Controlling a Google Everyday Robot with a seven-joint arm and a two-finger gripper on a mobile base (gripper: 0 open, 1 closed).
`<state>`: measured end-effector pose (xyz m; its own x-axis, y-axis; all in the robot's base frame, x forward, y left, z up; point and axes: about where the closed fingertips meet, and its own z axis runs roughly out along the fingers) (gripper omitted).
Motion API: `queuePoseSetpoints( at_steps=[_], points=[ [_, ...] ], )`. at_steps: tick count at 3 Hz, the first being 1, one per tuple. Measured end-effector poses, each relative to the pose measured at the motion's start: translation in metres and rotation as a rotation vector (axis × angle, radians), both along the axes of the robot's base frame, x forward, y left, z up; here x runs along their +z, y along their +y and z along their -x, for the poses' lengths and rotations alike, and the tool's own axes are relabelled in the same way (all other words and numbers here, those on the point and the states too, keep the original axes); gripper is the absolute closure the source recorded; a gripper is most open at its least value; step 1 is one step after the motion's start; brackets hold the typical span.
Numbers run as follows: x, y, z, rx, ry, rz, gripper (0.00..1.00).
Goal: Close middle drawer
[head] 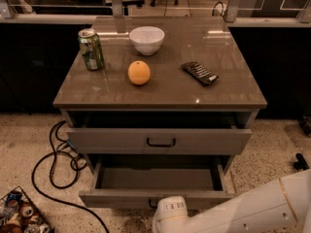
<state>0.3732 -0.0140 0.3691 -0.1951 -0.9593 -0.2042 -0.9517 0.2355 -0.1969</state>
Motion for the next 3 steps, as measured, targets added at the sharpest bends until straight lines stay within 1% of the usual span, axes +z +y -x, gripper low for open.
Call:
queuePoseSetpoints(
  at_steps=[1,2,3],
  points=[
    [0.006,-0.01,-0.03,-0.055,-0.048,0.046,1.0],
    [0.011,-0.017,-0.047,-0.089,-0.076,0.075,1.0],
    [0.02,-0.036,-0.08,-0.159,-0.129,0.122,1.0]
  ],
)
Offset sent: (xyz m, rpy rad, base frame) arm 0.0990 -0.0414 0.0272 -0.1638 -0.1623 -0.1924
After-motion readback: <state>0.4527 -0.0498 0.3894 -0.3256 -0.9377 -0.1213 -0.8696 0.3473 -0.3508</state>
